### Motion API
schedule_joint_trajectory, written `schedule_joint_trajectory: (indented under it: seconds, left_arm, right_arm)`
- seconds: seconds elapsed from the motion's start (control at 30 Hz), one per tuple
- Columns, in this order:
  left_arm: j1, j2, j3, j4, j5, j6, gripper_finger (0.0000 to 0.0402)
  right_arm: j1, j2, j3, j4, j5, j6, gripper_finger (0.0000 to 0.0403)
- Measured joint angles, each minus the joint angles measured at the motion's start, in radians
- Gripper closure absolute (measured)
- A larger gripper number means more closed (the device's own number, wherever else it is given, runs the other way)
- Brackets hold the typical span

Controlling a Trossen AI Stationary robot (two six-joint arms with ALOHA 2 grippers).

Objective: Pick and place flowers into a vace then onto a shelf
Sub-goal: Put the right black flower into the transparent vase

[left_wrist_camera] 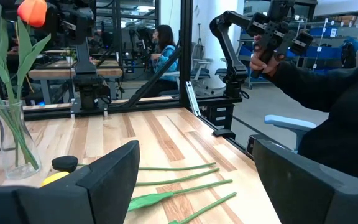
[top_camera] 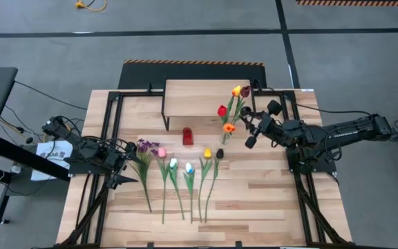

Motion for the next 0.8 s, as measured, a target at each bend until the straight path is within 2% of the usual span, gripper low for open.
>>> schedule_joint_trajectory:
  seconds: [0.17,0.53,0.8]
  left_arm:
    - [0.0,0.0,0.0,0.0,0.0,0.0,0.0099]
    - [0.0,0.0,0.0,0.0,0.0,0.0,0.0099]
    - [0.0,0.0,0.0,0.0,0.0,0.0,0.0099]
  right_arm:
    - [0.019,-0.009,0.002,-0.034,0.003,0.001,0.0284]
    - [0.072,0.001,0.133,-0.297,0.03,0.059,0.028]
    - [0.067,0.001,0.202,-0.509,0.033,0.168,0.028]
